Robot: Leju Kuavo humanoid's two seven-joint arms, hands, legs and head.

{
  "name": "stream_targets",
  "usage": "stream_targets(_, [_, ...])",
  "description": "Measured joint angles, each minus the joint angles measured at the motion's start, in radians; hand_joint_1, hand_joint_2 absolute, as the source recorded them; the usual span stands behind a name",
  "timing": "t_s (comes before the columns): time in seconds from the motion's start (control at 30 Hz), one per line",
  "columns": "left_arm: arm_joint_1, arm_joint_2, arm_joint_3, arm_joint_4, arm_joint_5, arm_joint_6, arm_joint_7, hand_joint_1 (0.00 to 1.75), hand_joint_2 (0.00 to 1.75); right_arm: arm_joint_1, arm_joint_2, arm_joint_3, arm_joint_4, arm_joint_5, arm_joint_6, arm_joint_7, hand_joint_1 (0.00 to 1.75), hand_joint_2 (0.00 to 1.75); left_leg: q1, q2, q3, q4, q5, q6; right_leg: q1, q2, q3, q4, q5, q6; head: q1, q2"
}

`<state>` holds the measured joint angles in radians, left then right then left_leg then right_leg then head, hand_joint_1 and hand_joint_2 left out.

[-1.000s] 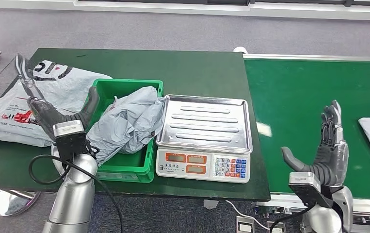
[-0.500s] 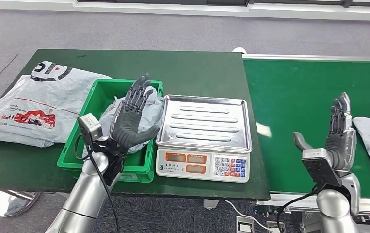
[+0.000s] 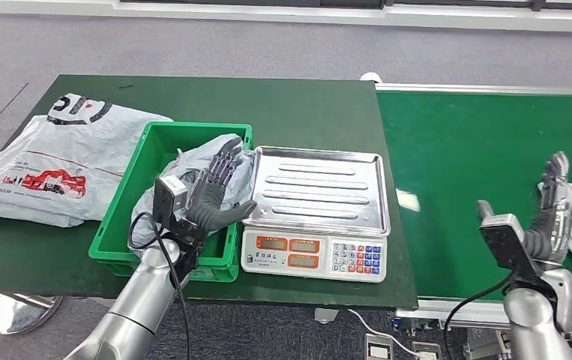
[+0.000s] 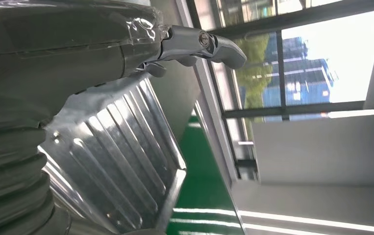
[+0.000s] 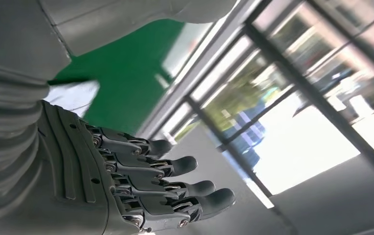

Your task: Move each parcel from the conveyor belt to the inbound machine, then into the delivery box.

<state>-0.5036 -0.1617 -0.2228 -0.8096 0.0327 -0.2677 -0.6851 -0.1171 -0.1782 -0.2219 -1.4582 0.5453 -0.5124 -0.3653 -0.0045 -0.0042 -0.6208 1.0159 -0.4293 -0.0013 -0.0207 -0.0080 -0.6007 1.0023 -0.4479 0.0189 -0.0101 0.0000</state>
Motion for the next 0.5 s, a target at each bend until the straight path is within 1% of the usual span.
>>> stream_targets(0.07, [0.0,0.002,0.0,0.01,0.001,0.008,-0.009,0.0,1.75,-0.026,-0.014,-0.048,0.062,-0.014,-0.007,0.001,0.0,1.75,0.0,0.0,0.0,0.0,0.0,0.0,0.0,0.0,0.0,0.0,0.0,0.0,0.0,0.0])
stream_targets(0.13, [0.0,0.002,0.0,0.017,0.011,0.004,-0.01,0.0,1.75,-0.055,-0.033,-0.095,0.128,0.006,-0.02,0.018,0.0,1.75,-0.001,-0.001,0.0,0.0,0.0,0.0,-0.001,-0.001,0.0,0.0,0.001,0.001,0.0,0.0])
stream_targets(0.23, [0.0,0.0,0.0,0.027,0.027,-0.003,-0.012,0.0,1.75,-0.101,-0.076,-0.149,0.246,0.078,-0.034,0.082,0.0,1.75,-0.001,-0.001,0.0,0.0,0.0,0.001,-0.001,-0.001,0.0,0.0,0.001,0.001,0.0,0.0])
stream_targets(0.33, [0.0,-0.007,0.0,0.036,0.037,0.01,-0.015,0.0,1.75,-0.149,-0.128,-0.189,0.387,0.156,-0.032,0.155,0.0,1.75,-0.001,-0.001,0.0,0.0,0.0,0.001,-0.001,-0.001,0.0,0.0,0.001,0.001,0.0,0.0])
stream_targets(0.43, [-0.001,-0.015,0.0,0.043,0.047,0.018,-0.015,0.0,1.75,-0.203,-0.179,-0.207,0.529,0.21,-0.009,0.215,0.0,1.75,-0.001,-0.001,0.0,0.001,0.0,0.001,-0.001,-0.001,0.0,0.0,0.001,0.001,0.0,0.0])
stream_targets(0.5, [-0.002,-0.023,0.0,0.045,0.051,0.018,-0.015,0.0,1.75,-0.228,-0.212,-0.216,0.619,0.228,0.003,0.238,0.0,1.75,-0.001,-0.002,0.0,0.001,0.0,0.001,-0.001,-0.002,0.0,0.0,0.0,0.001,0.0,0.0])
